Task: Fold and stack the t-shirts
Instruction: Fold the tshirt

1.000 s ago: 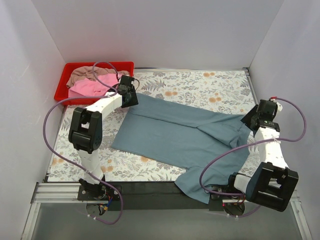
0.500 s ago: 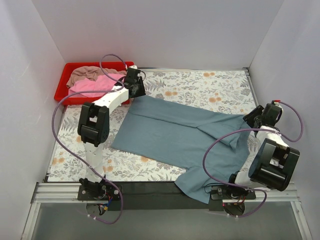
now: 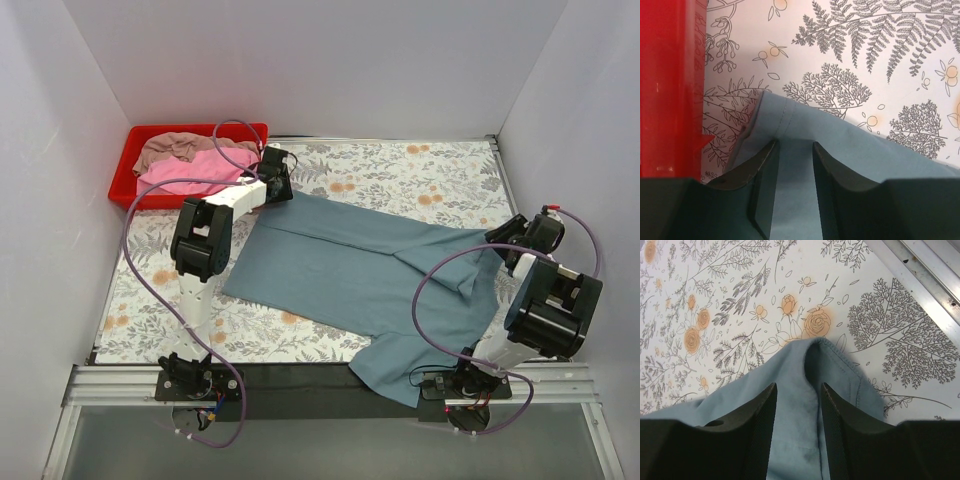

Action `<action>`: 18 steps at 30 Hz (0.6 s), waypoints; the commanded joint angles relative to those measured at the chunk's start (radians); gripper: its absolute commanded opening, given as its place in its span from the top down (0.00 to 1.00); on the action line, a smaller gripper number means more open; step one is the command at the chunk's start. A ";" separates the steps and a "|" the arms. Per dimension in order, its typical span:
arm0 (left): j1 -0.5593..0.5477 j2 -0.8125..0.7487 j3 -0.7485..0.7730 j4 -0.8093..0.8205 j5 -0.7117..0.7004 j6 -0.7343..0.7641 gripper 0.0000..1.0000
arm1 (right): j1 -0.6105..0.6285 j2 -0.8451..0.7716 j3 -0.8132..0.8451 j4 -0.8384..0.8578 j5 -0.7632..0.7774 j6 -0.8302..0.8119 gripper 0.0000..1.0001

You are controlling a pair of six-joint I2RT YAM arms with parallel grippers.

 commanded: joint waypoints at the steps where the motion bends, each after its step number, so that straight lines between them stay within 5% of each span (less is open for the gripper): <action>1: 0.000 0.028 -0.010 -0.014 -0.055 0.014 0.68 | -0.008 0.043 0.004 0.095 -0.040 0.000 0.54; 9: 0.001 0.048 -0.030 -0.014 -0.081 0.005 0.69 | -0.019 0.120 0.035 0.127 -0.080 -0.018 0.59; 14: 0.004 0.065 -0.017 -0.032 -0.100 0.003 0.70 | -0.039 0.132 0.049 0.133 -0.091 -0.026 0.82; 15: 0.005 0.067 -0.016 -0.034 -0.100 0.002 0.70 | -0.049 0.140 0.050 0.135 -0.099 -0.025 0.94; 18: 0.006 0.071 -0.011 -0.044 -0.104 -0.003 0.70 | -0.066 0.151 0.058 0.135 -0.119 -0.028 0.99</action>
